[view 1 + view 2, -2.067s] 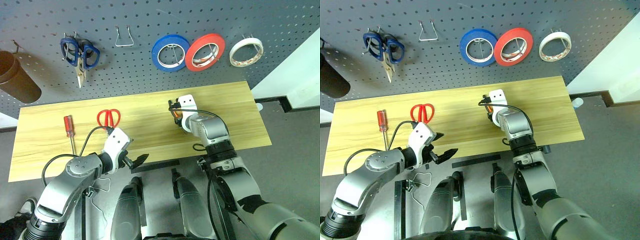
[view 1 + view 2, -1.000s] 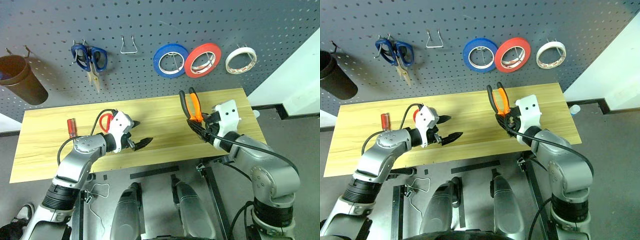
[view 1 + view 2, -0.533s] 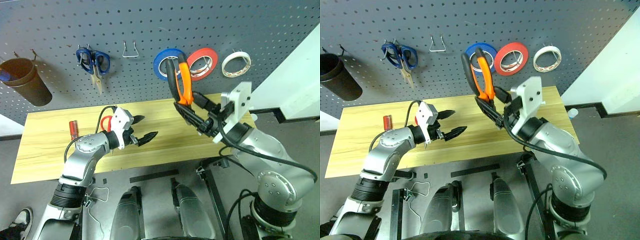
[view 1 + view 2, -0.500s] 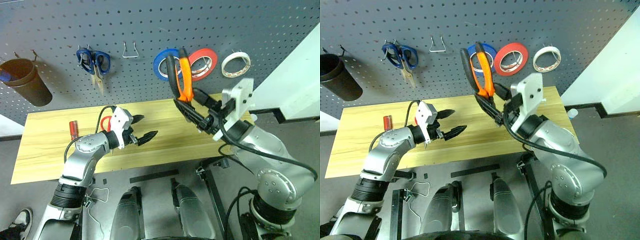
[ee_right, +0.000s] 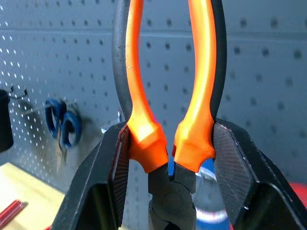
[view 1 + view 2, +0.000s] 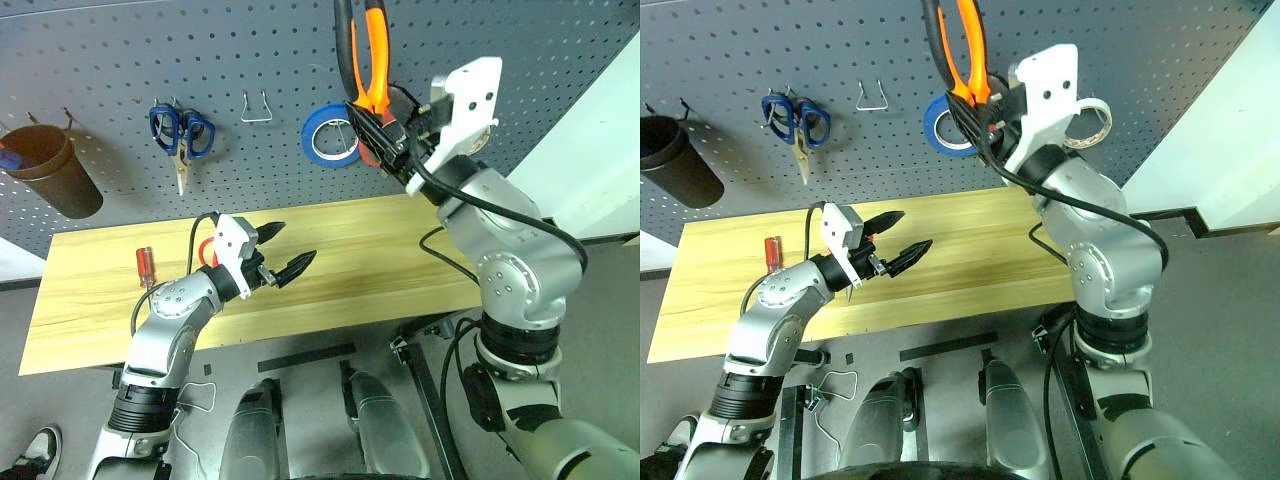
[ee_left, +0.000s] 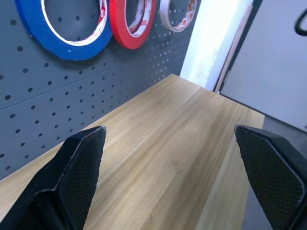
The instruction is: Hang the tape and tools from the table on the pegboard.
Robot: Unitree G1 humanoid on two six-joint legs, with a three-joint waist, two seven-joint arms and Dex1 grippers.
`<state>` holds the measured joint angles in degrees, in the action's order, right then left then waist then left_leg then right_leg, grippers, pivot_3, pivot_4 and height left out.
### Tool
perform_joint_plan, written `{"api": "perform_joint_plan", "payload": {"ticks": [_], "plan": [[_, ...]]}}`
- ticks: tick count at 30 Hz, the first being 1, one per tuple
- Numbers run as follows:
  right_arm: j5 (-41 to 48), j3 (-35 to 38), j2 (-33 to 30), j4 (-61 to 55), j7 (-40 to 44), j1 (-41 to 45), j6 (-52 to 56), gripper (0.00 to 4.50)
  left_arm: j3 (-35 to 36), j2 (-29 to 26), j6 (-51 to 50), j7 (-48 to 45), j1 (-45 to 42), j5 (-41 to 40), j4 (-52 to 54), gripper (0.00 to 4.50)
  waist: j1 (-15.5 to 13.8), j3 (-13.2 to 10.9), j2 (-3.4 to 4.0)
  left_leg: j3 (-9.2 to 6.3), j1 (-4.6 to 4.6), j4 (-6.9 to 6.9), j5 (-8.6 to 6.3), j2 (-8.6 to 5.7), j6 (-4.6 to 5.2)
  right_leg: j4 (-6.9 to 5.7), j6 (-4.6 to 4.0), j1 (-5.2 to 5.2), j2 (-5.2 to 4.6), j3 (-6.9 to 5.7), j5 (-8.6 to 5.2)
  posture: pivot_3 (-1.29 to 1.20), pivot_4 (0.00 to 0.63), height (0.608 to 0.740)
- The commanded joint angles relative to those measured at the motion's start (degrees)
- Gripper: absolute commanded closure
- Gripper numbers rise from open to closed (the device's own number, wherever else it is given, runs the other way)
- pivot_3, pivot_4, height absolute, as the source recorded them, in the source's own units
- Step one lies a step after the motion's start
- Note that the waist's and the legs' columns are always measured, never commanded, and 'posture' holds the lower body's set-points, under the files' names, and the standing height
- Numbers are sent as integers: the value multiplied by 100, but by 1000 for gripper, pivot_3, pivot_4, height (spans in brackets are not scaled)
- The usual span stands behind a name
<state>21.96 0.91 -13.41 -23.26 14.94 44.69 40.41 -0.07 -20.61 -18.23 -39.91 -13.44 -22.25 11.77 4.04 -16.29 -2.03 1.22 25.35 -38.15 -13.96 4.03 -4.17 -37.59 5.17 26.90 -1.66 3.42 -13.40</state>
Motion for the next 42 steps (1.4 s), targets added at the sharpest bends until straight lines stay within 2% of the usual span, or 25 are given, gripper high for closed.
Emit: {"api": "perform_joint_plan", "payload": {"ticks": [1,6,17,25,42], "plan": [[-72,-27,32,82,113,316,-413,2386,107,30,147,79,106,-76,285,0,-6,1,0,0,0,0,0,0,0,0,0,0,0,0,0,-72,186,721],[-215,-141,173,570,164,638,-779,2386,144,75,216,173,109,-81,295,0,-6,3,0,0,0,-3,0,0,0,-5,0,0,-1,0,0,-66,187,721],[-701,-303,834,2485,193,1643,-2106,2386,-91,440,477,441,46,100,361,0,-11,6,-2,0,-7,-10,0,0,-1,-32,-1,1,-1,0,0,-29,198,721],[-838,-336,1269,3345,288,2044,-2623,2386,-255,720,557,719,-11,201,491,0,-19,6,-2,0,-7,-10,0,0,0,-38,-1,4,-1,-1,0,-11,215,721],[-912,-201,1764,4881,308,2707,-3275,2386,-319,926,140,1529,276,177,1511,0,-79,-6,10,-2,-8,-9,-1,0,1,-39,-3,6,0,-1,-1,8,302,721]]}}
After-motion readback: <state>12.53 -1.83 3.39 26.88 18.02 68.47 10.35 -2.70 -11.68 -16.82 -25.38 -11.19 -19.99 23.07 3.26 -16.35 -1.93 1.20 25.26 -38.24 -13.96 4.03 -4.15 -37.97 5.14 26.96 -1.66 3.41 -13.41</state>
